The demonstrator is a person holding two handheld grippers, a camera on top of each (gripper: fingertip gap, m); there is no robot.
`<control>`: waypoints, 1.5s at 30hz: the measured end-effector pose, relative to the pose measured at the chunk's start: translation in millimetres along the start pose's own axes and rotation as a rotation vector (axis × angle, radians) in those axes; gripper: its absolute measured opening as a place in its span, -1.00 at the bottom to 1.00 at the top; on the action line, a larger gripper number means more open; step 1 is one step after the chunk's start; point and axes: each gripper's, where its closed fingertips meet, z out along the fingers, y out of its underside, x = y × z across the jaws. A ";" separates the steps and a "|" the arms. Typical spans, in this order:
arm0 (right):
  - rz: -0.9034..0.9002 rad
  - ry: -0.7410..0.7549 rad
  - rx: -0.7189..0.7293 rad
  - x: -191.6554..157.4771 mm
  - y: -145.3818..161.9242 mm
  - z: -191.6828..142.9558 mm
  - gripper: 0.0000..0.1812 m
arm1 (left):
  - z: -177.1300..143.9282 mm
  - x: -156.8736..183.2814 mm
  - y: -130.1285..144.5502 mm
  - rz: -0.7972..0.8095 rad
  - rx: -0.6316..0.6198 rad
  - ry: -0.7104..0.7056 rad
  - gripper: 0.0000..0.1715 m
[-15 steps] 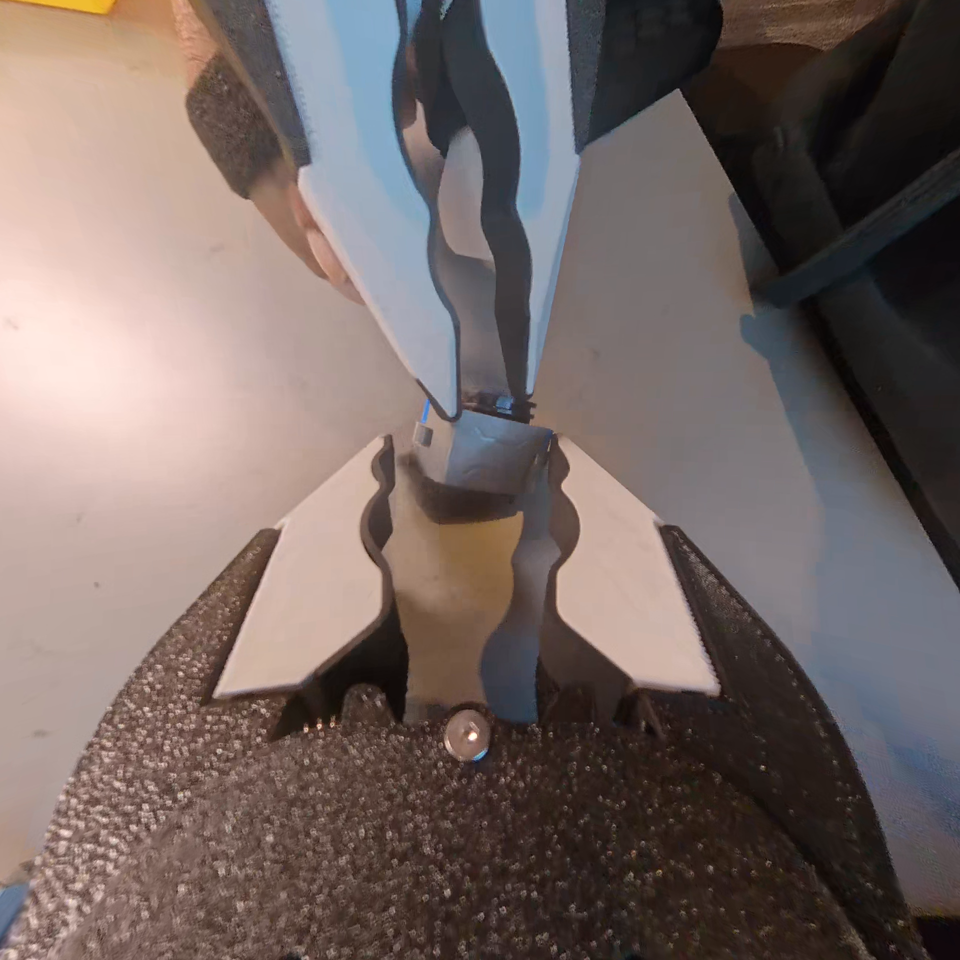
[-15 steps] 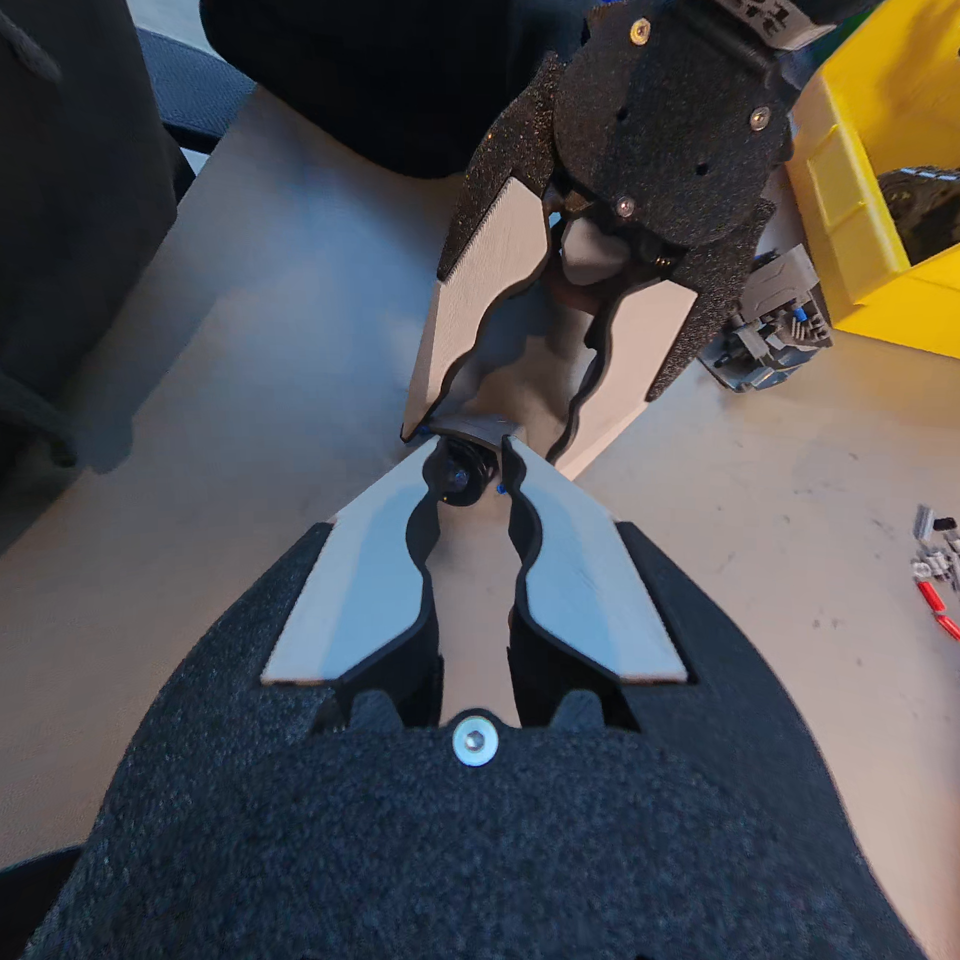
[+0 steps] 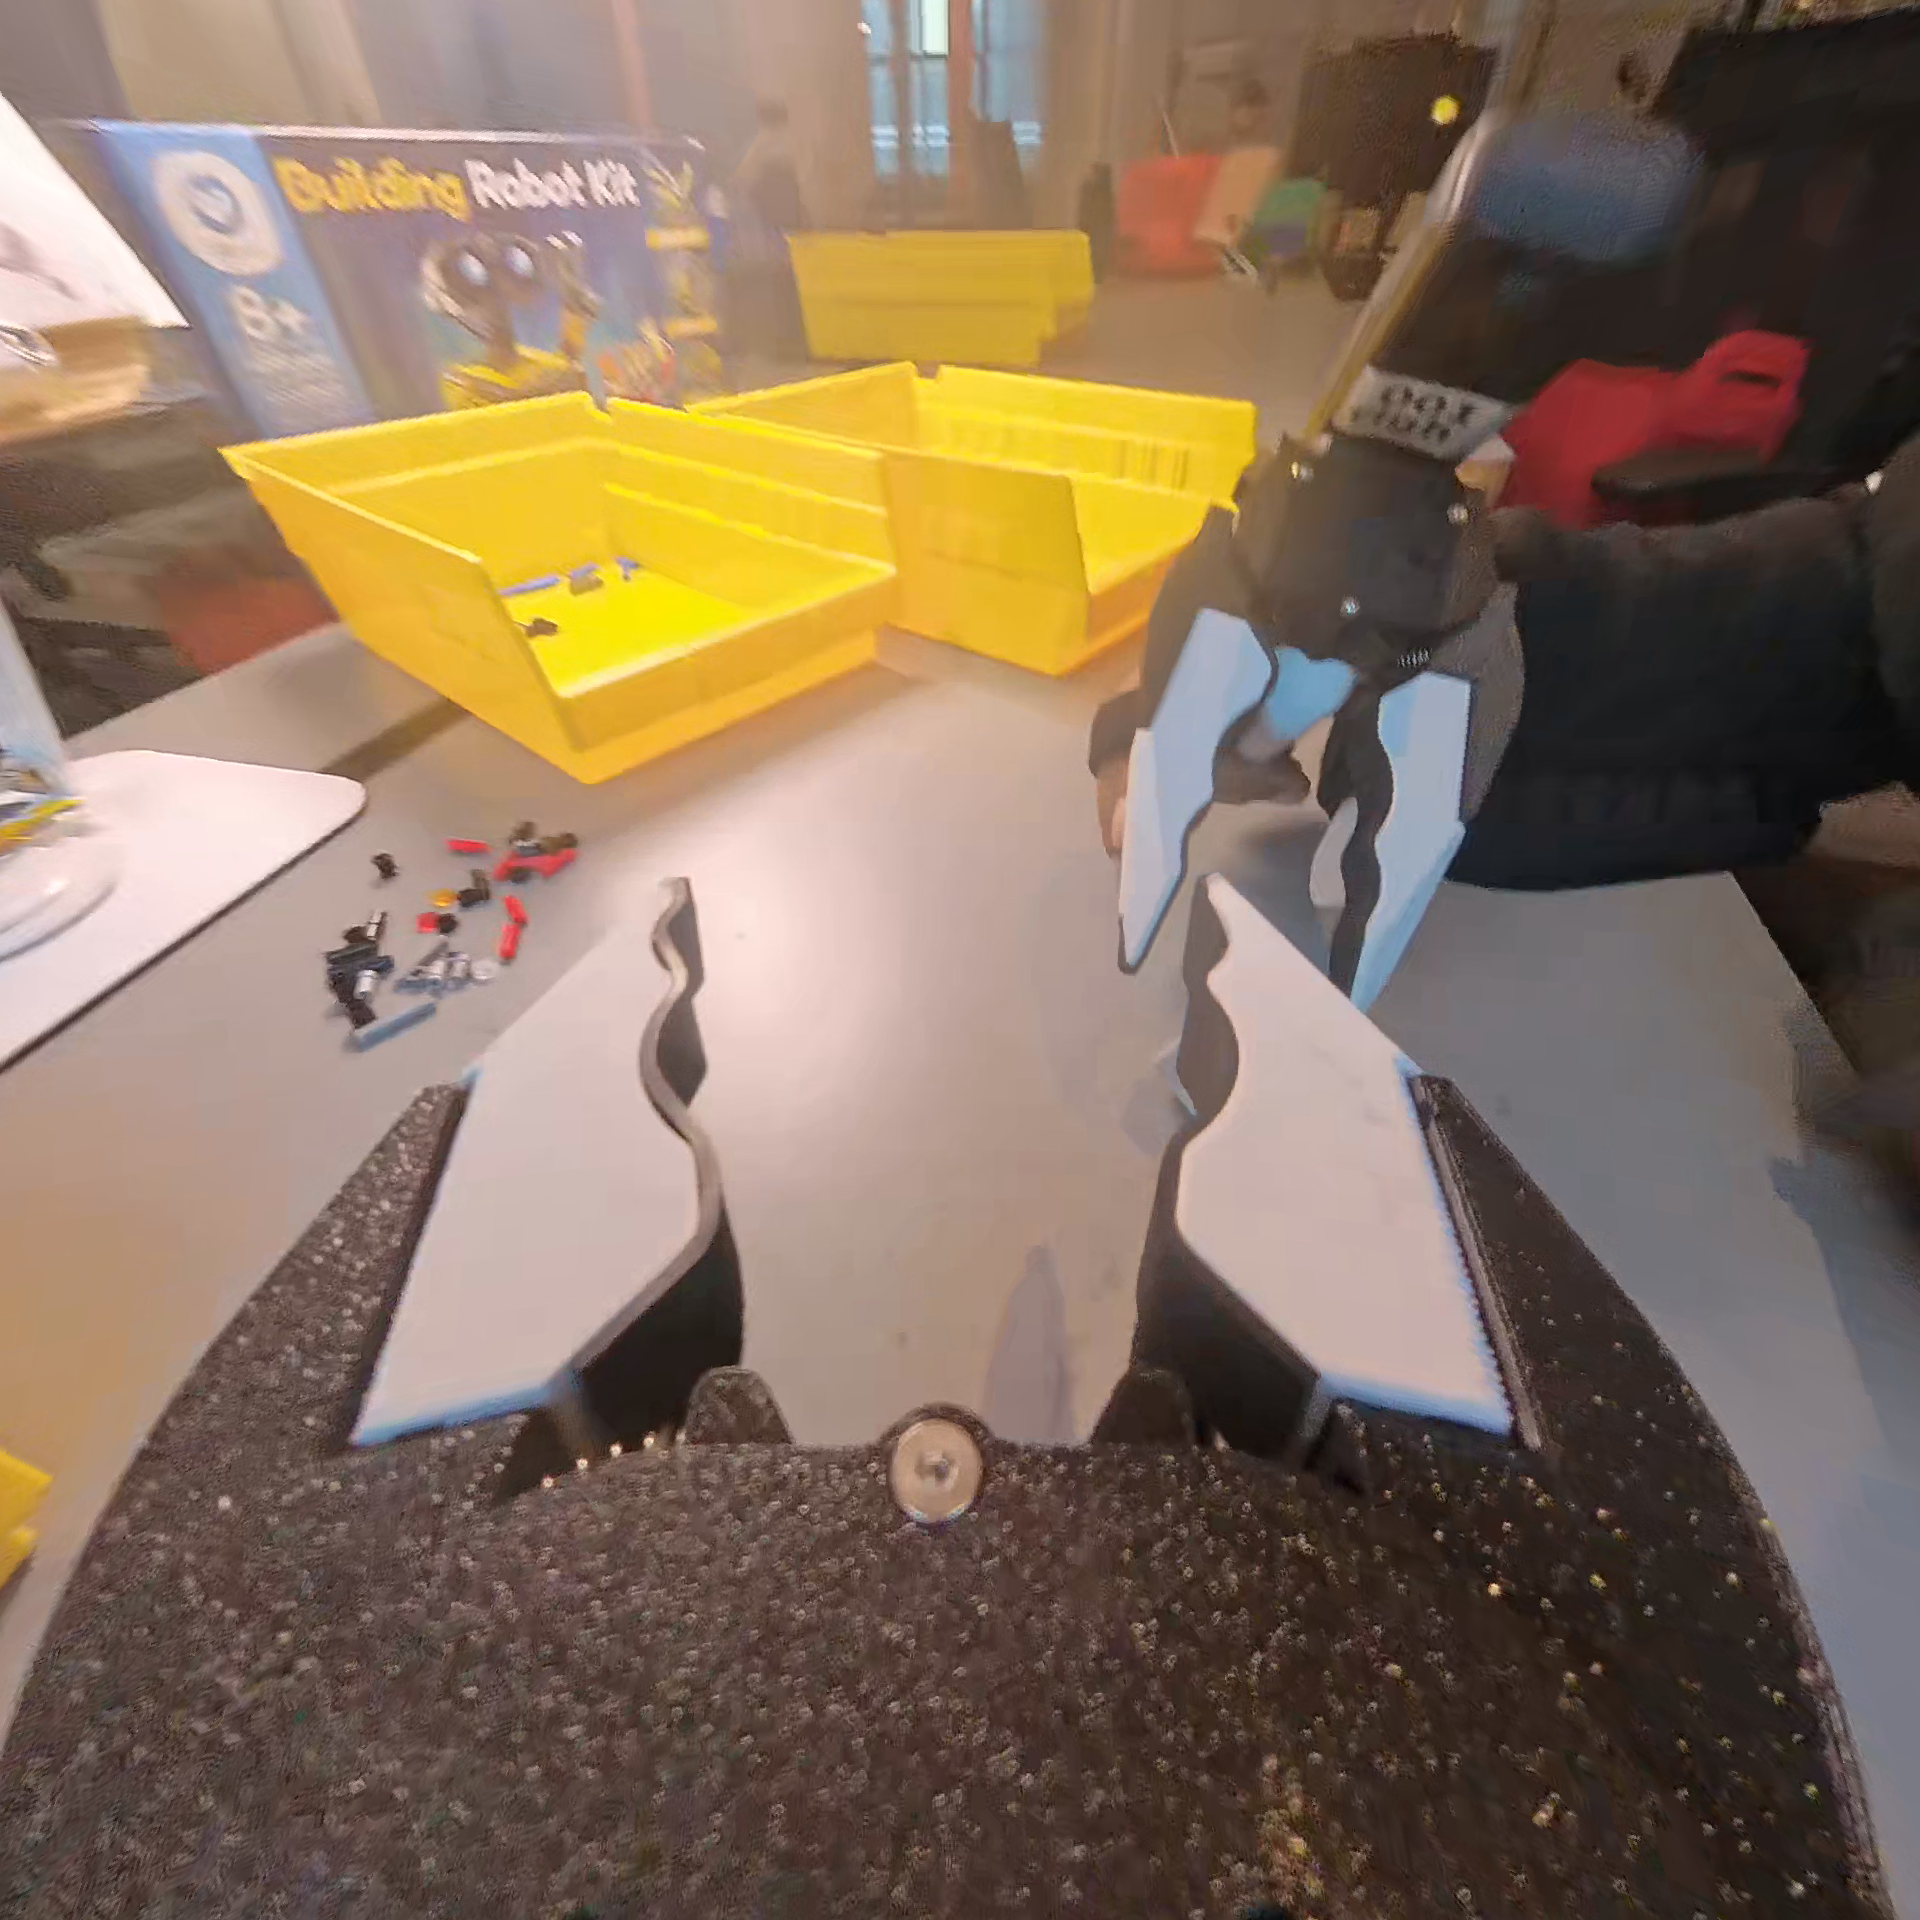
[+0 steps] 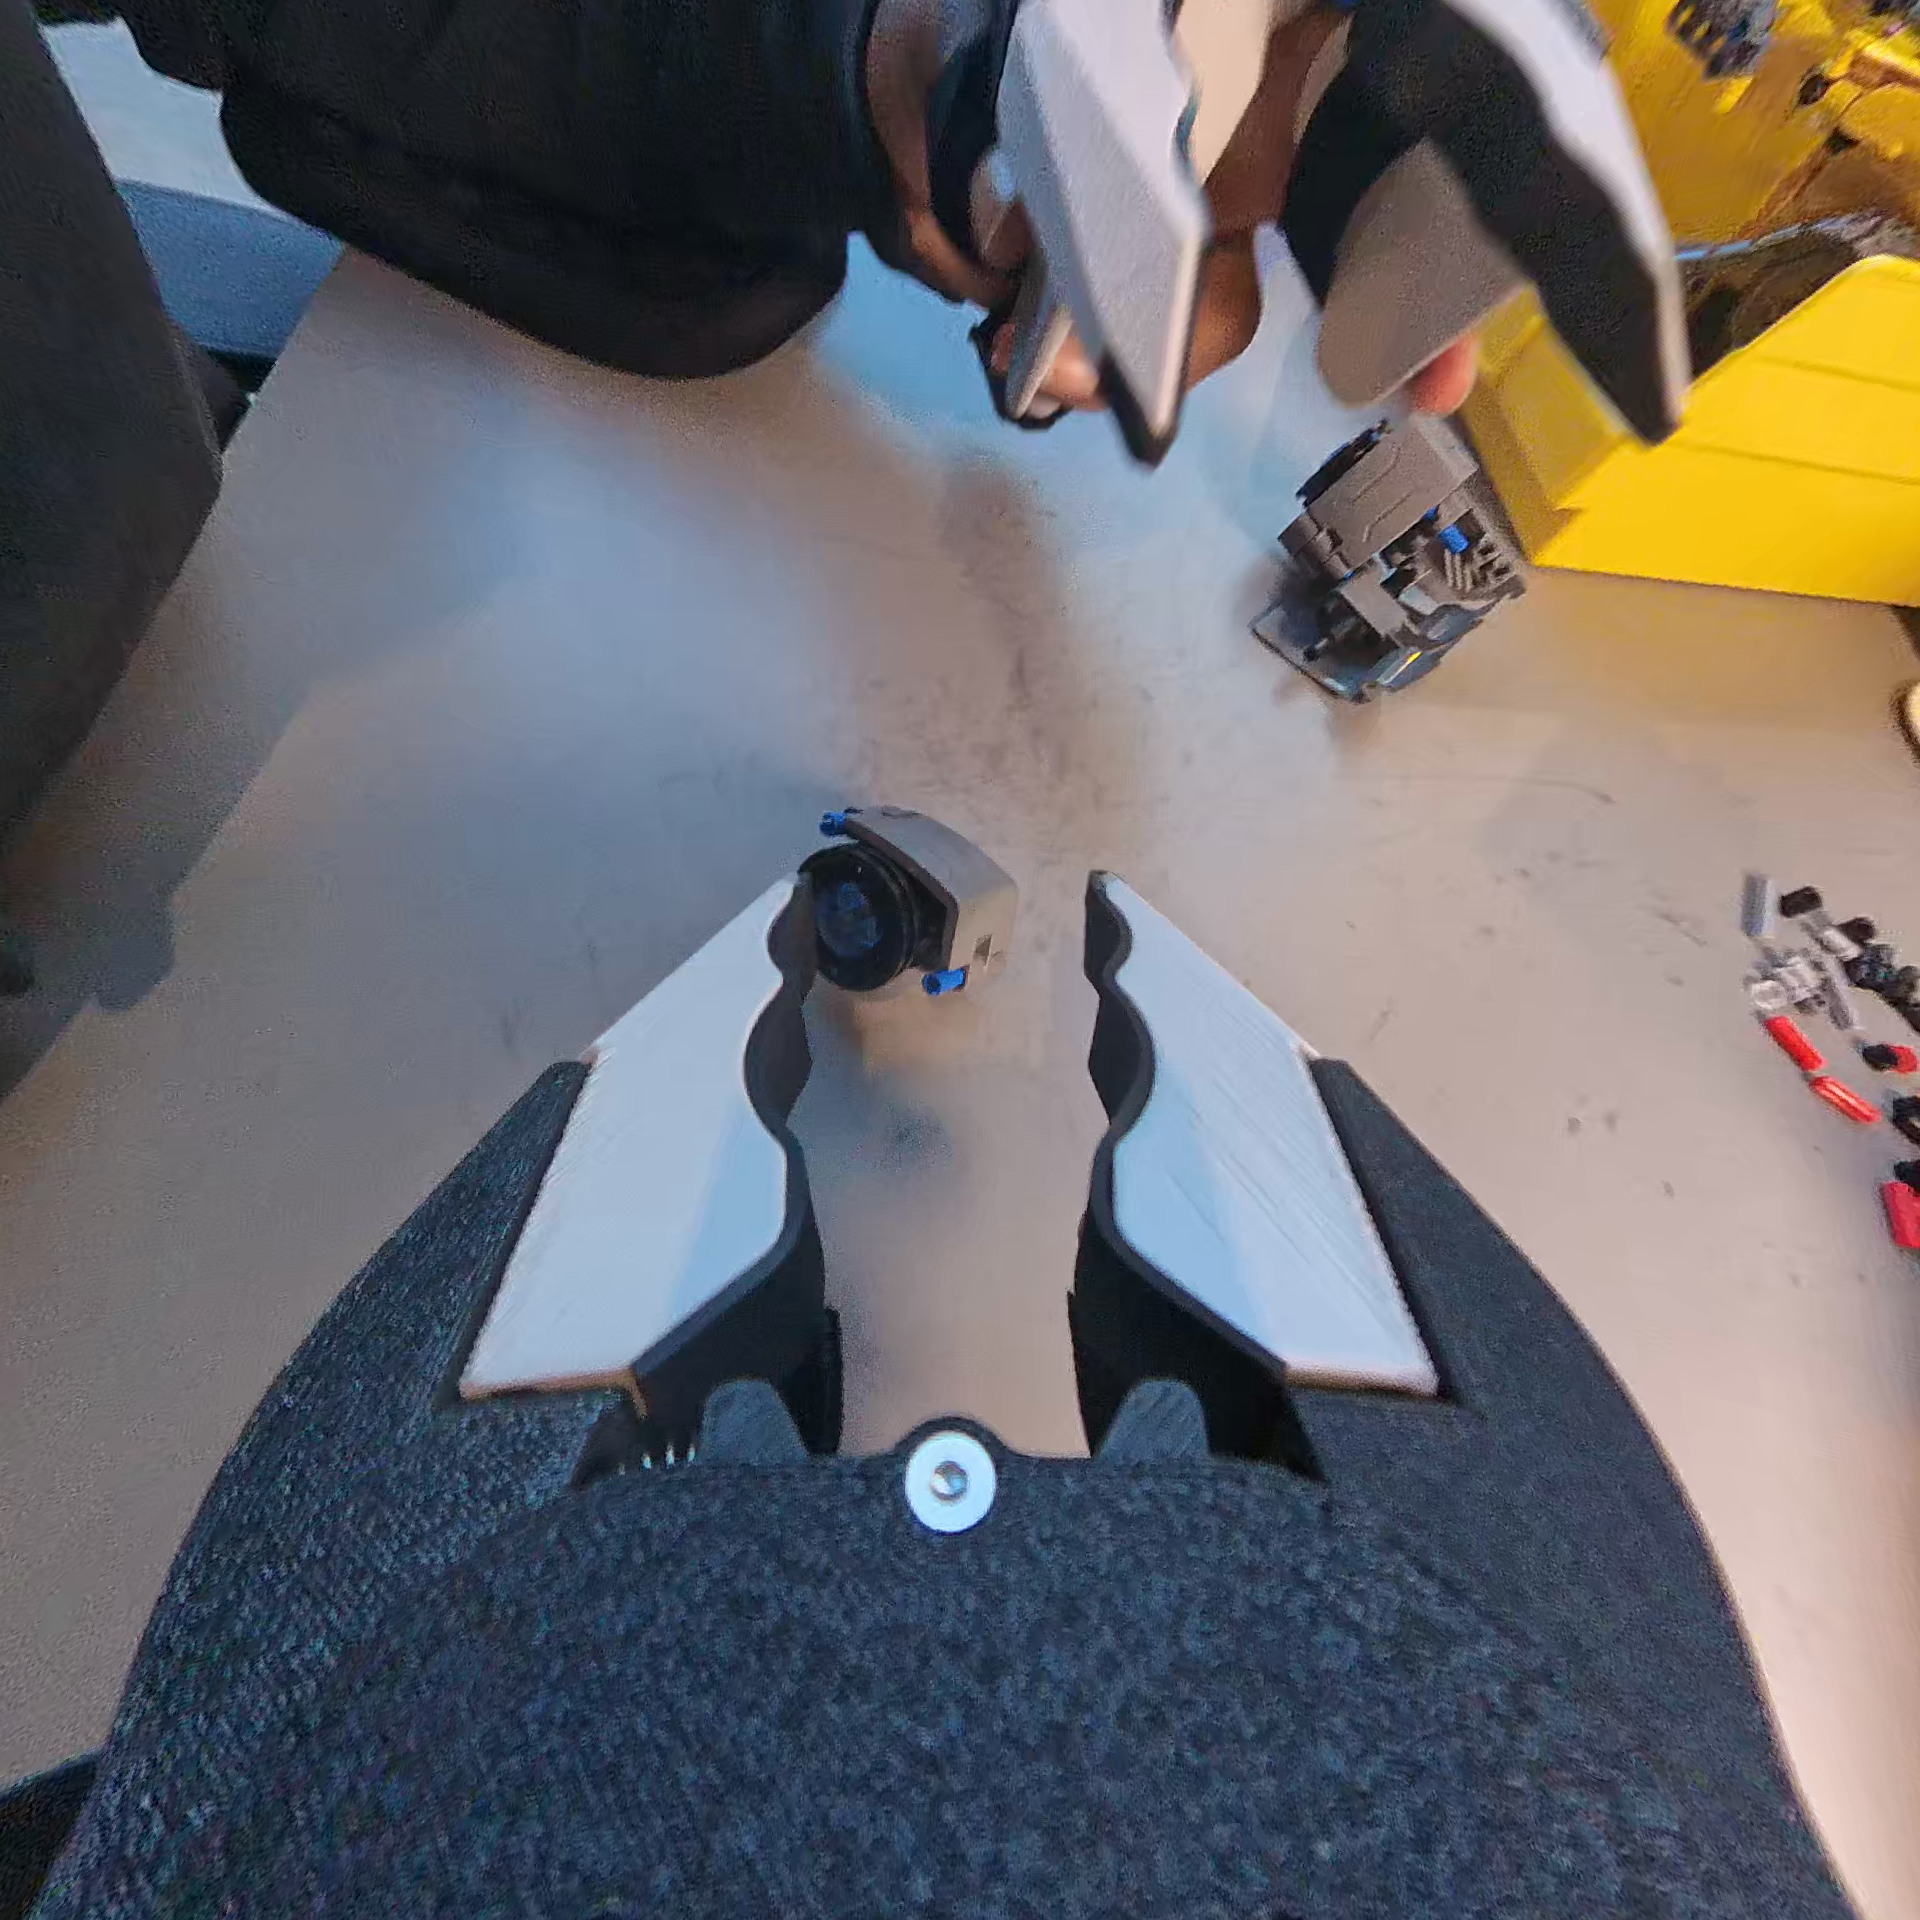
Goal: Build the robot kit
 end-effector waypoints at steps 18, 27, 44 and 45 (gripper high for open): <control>0.029 0.131 -0.155 24.6 11.9 30.2 -0.56 | -9.1 -7.9 -9.6 0.021 0.062 -0.113 -0.23; 0.214 0.406 -0.174 71.9 24.9 17.2 -0.55 | -13.9 -11.6 -12.4 0.087 0.051 -0.182 -0.26; 0.259 0.758 0.457 163.6 -39.6 -94.4 -0.63 | -43.7 -64.9 -10.7 -0.055 0.111 -0.400 -0.45; 0.242 0.775 0.457 177.6 -44.4 -97.6 -0.71 | -44.7 -67.0 -9.7 -0.060 0.114 -0.403 -0.50</control>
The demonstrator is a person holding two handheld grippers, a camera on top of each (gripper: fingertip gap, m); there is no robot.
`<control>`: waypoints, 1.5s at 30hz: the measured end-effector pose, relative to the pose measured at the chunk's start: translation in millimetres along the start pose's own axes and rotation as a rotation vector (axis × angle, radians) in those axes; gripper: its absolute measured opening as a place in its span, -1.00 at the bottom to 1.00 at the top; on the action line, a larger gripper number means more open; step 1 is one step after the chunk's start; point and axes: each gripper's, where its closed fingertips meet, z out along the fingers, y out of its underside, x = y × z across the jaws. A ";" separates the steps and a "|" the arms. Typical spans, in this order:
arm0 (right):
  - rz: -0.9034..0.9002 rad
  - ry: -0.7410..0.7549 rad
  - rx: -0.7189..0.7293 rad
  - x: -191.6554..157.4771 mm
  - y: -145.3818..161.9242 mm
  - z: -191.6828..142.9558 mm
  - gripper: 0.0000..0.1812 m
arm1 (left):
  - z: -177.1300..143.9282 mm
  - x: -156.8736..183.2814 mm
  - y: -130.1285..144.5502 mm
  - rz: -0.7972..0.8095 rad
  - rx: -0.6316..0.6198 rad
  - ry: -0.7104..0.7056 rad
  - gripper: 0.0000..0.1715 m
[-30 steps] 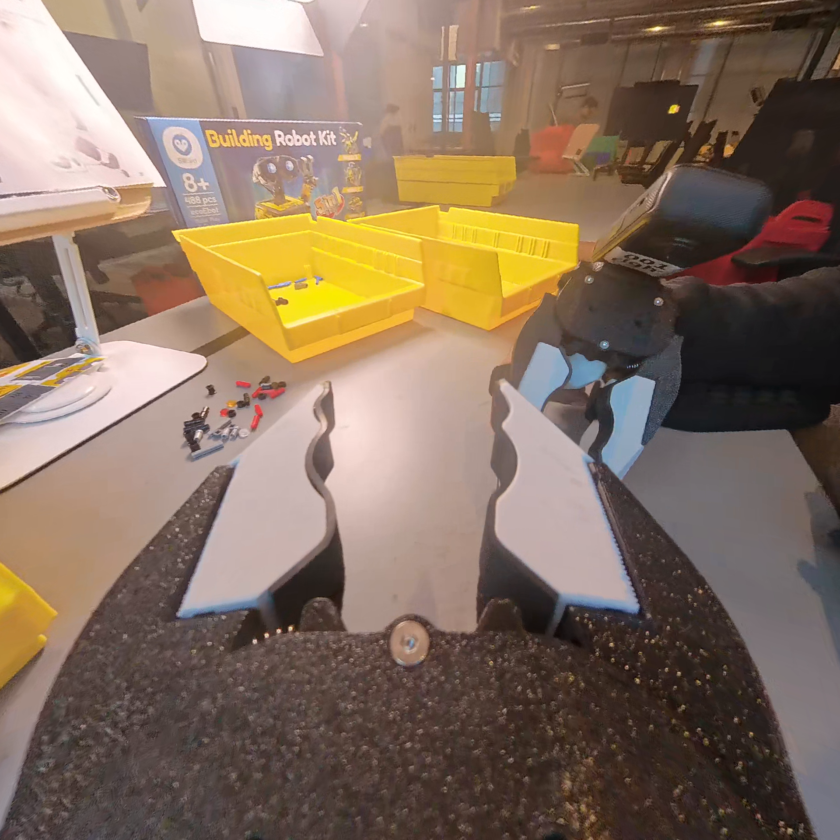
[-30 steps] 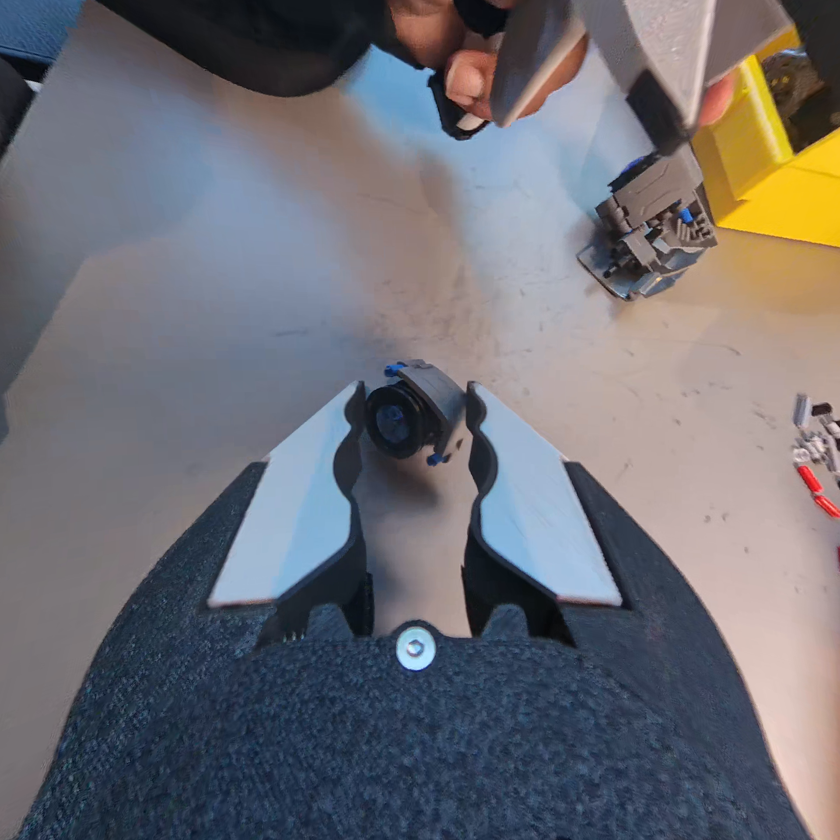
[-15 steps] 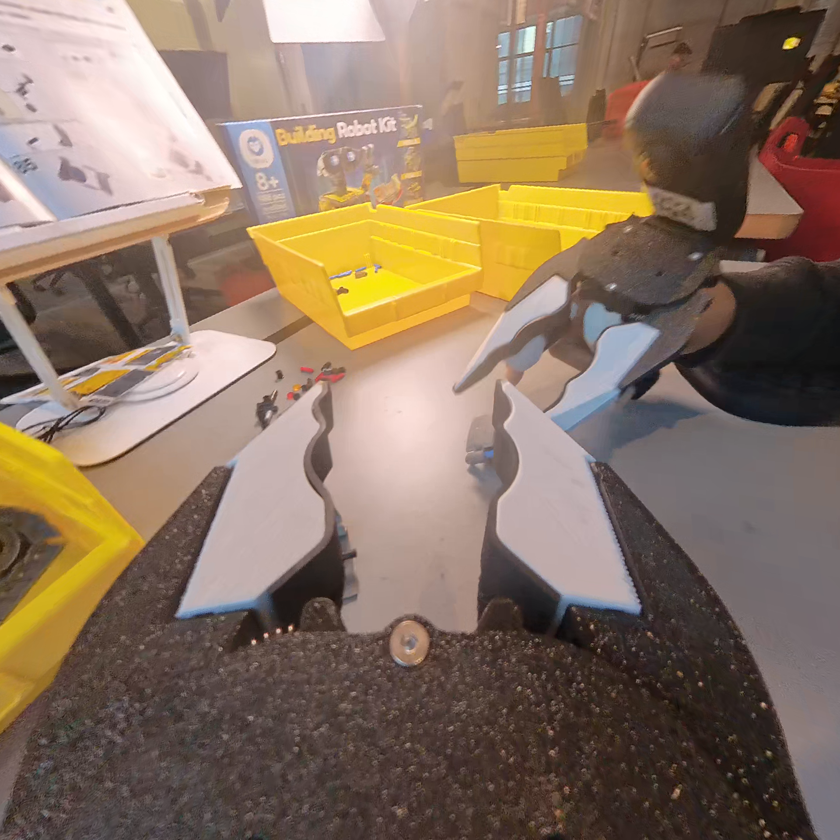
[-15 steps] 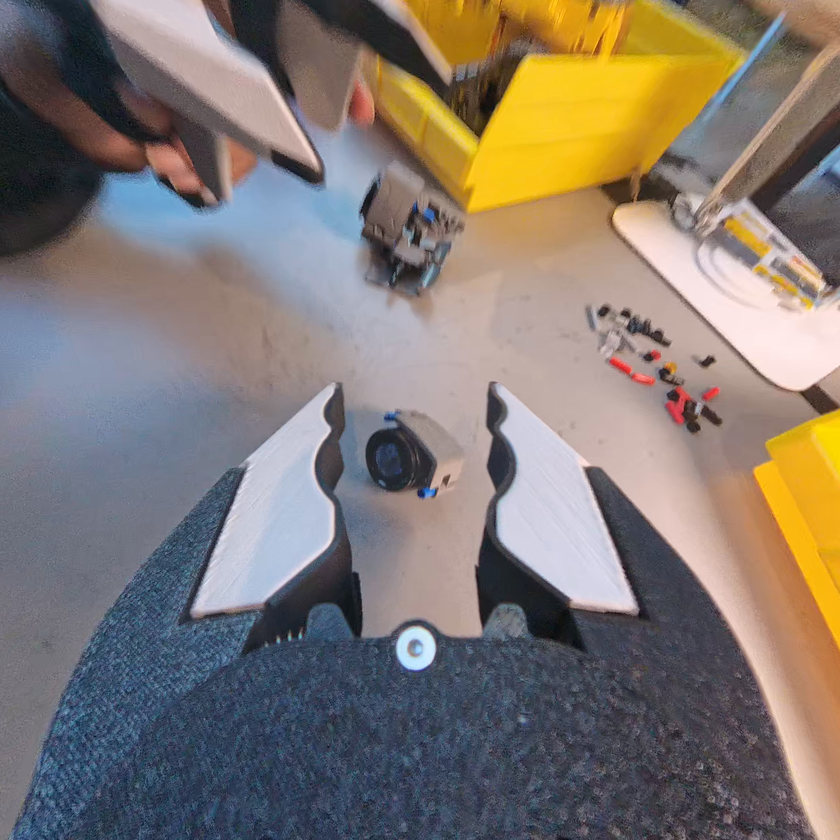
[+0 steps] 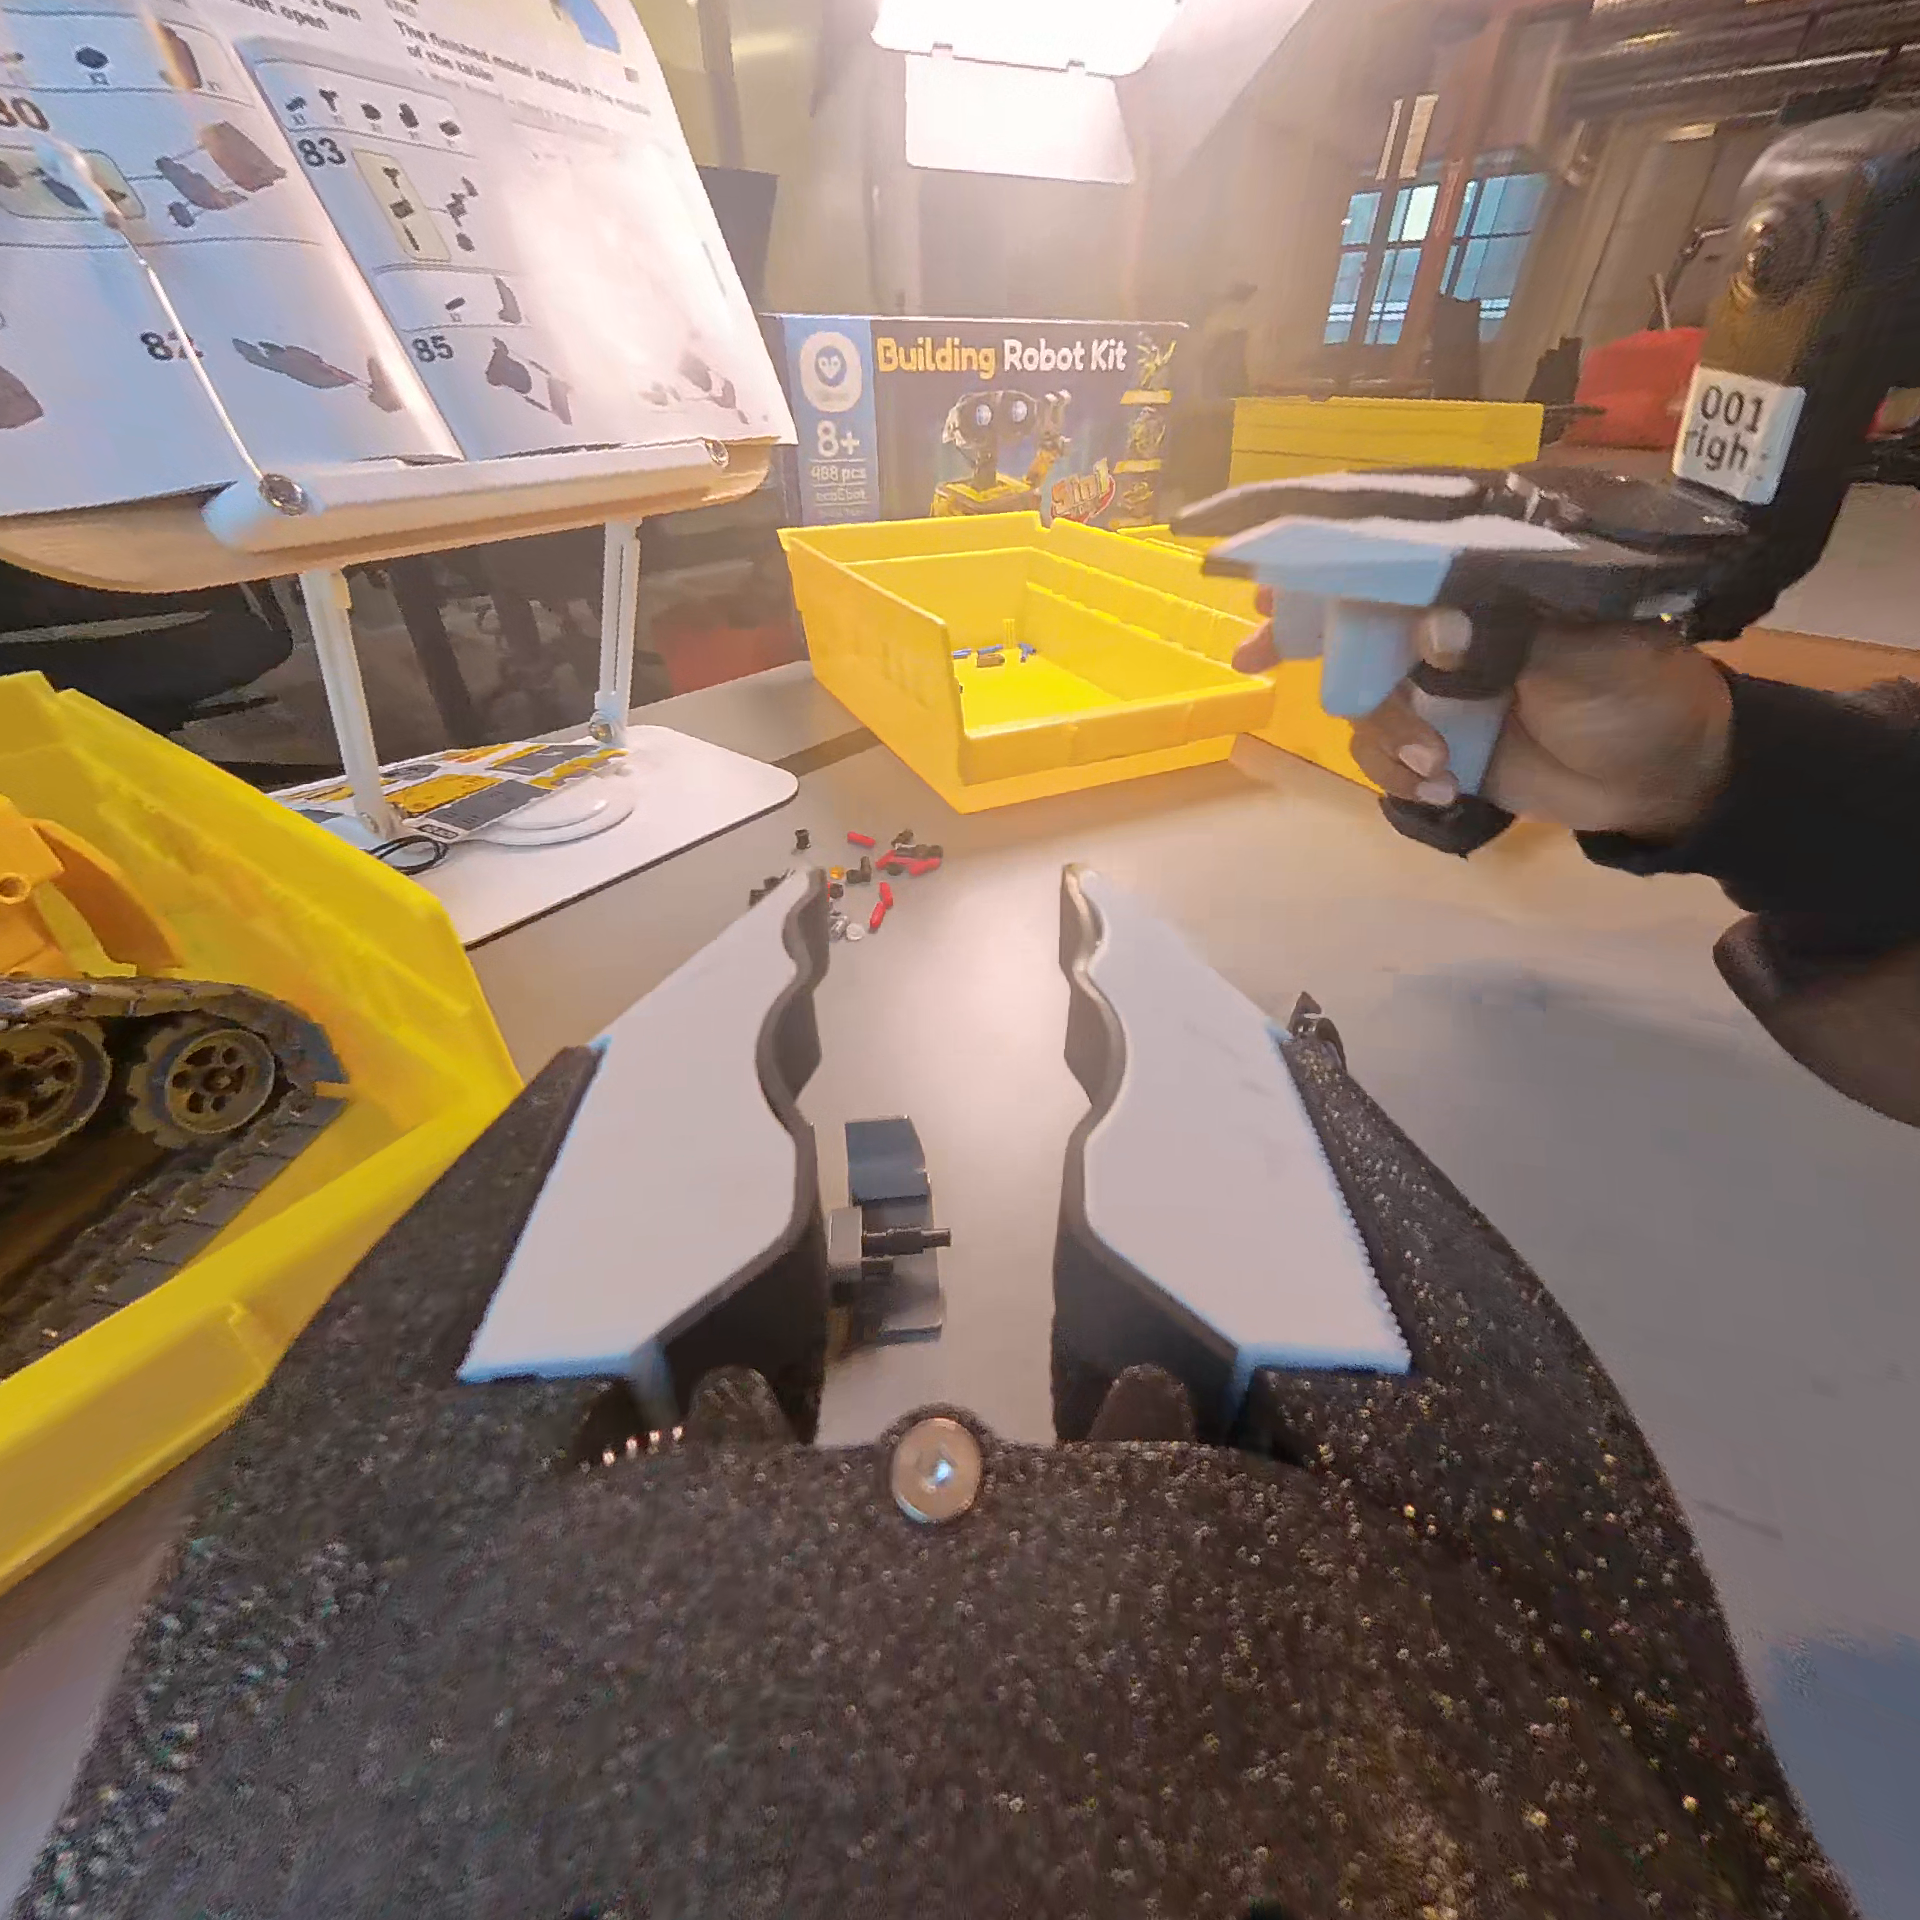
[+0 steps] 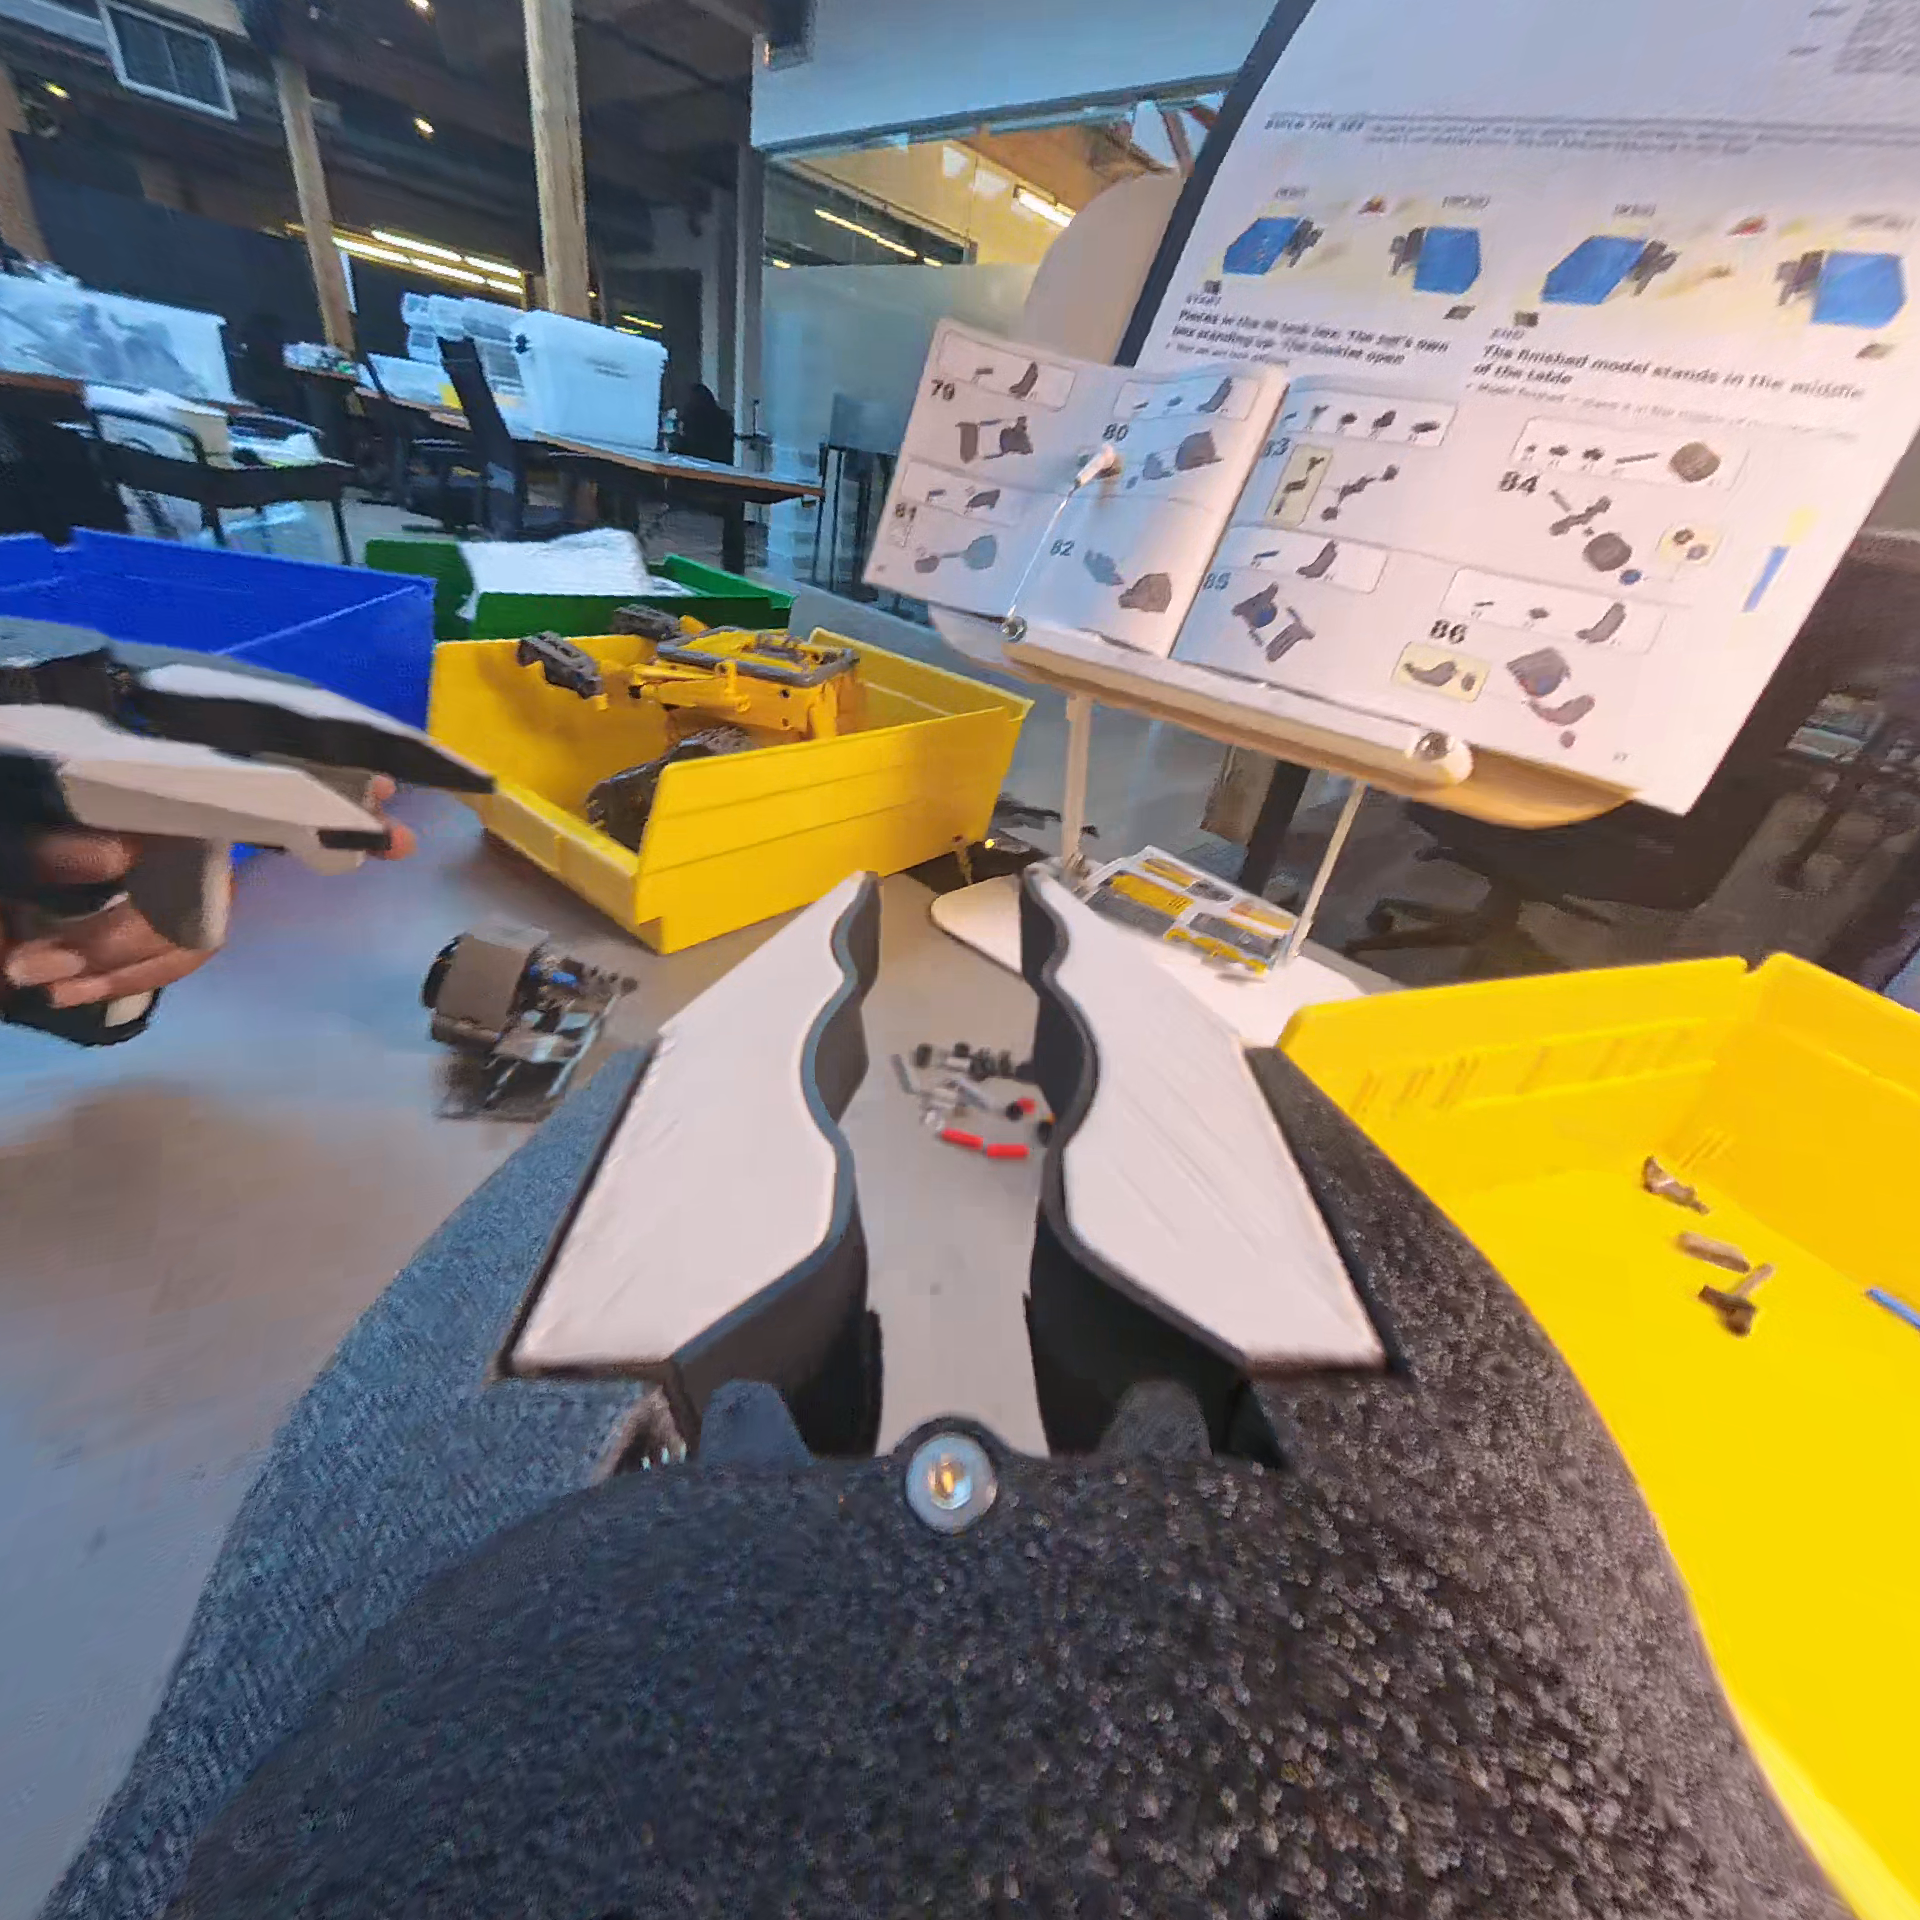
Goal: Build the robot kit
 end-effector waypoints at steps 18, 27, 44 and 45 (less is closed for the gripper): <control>-0.159 0.252 -0.136 196.1 -11.8 191.6 -0.96 | 0.7 -5.7 10.2 -0.016 -0.023 -0.008 -0.90; -0.108 0.278 -0.145 211.3 -9.1 183.6 -0.89 | 4.4 0.5 13.8 -0.052 -0.033 0.030 -0.86; -0.065 0.323 -0.186 230.3 2.4 166.6 -0.81 | 5.3 -5.0 17.2 -0.070 -0.046 0.008 -0.82; -0.073 0.317 -0.188 227.8 2.1 165.9 -0.81 | 5.3 -5.1 17.3 -0.070 -0.046 0.007 -0.82</control>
